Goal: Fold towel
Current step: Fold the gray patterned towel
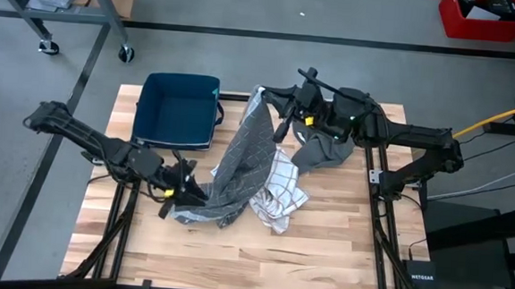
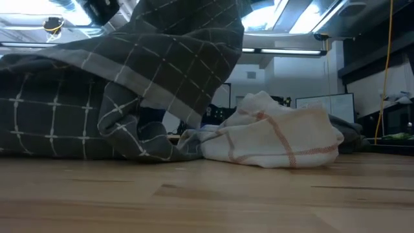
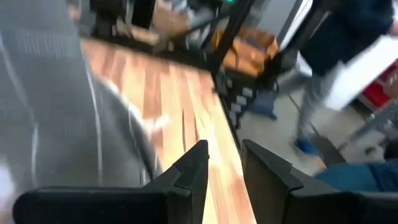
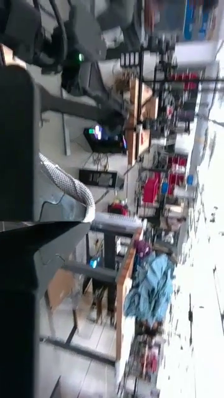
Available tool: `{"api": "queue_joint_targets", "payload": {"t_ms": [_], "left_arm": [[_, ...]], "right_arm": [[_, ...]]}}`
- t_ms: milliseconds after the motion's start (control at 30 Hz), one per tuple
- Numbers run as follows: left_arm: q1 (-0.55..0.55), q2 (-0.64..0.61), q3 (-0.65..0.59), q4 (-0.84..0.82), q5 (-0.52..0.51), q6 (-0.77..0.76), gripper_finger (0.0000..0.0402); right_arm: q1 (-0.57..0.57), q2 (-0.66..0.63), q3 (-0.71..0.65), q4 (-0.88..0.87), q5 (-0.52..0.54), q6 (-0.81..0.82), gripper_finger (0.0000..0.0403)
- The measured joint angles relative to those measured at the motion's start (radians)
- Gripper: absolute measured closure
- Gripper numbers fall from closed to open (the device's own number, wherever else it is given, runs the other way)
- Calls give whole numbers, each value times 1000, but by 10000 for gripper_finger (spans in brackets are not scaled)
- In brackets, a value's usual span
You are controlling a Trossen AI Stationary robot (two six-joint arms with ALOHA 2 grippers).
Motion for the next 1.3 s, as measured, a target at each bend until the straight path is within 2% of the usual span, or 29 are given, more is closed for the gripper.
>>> {"api": "queue_joint_targets", "payload": {"t_ms": [233, 367, 433, 700, 1000, 1300], "left_arm": [[5, 18, 0, 401, -92, 289, 314], [32, -18, 0, 555, -180, 511, 314], [53, -24, 1, 612, -213, 575, 314], [164, 23, 1, 643, -223, 439, 314], [182, 73, 1, 641, -217, 384, 313], [181, 69, 1, 632, -217, 435, 259]], "right_arm": [[0, 0, 0, -56, -184, 51, 400], [0, 0, 0, -112, -310, 96, 400], [0, 5, 0, -135, -360, 133, 400], [2, 71, 0, -110, -407, 220, 400], [1, 149, 0, -101, -408, 263, 400], [1, 156, 0, -72, -408, 303, 400]]}}
